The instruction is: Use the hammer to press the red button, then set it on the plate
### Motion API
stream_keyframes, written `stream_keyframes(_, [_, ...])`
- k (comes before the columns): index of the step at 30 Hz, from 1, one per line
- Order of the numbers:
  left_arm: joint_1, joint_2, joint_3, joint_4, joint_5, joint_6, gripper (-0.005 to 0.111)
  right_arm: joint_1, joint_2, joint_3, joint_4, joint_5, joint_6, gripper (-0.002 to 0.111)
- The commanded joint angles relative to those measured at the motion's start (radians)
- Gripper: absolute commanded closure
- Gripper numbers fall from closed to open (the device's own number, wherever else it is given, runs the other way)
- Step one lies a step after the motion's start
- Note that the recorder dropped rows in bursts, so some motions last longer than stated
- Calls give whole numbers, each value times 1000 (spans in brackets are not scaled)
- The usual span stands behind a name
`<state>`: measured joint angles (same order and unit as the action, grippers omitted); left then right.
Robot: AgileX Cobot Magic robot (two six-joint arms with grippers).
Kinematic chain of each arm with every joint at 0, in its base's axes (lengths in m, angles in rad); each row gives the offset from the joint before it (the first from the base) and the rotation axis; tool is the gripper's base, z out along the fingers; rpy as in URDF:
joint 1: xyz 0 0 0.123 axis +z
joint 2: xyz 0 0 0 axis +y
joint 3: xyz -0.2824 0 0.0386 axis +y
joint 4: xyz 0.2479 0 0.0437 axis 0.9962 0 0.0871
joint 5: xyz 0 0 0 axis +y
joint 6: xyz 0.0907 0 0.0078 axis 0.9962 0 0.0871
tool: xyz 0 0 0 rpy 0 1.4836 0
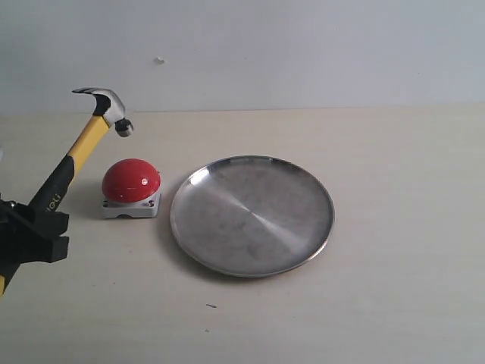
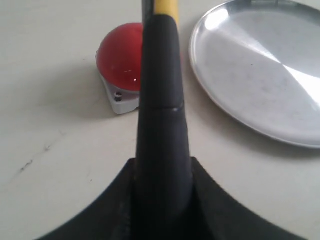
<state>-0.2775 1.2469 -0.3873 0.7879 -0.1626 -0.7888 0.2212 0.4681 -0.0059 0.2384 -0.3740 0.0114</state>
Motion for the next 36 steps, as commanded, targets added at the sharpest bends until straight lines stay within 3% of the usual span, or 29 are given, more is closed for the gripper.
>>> stream_keyframes(1, [0,-14,-7,-15,-27,-5,107,0,-6,6,103,91,-48,108])
stream_keyframes(8, [0,-50,-37,-15,-53,-23,107,0,-6,6,103,73,-44,108])
stream_keyframes(18, [0,-295,-155,-6,-48,-23,107,0,-6,6,103,73,-44,108])
stream_keyframes(24, [0,-395,-160,7,-11,-23,107,0,-6,6,103,73,-44,108])
stream_keyframes(28, [0,-307,-144,13,21,-23,107,0,-6,6,103,73,-44,108])
stream_keyframes(36, [-2,236,-58,3,-55,-52,107,0,-6,6,103,73,-44,108])
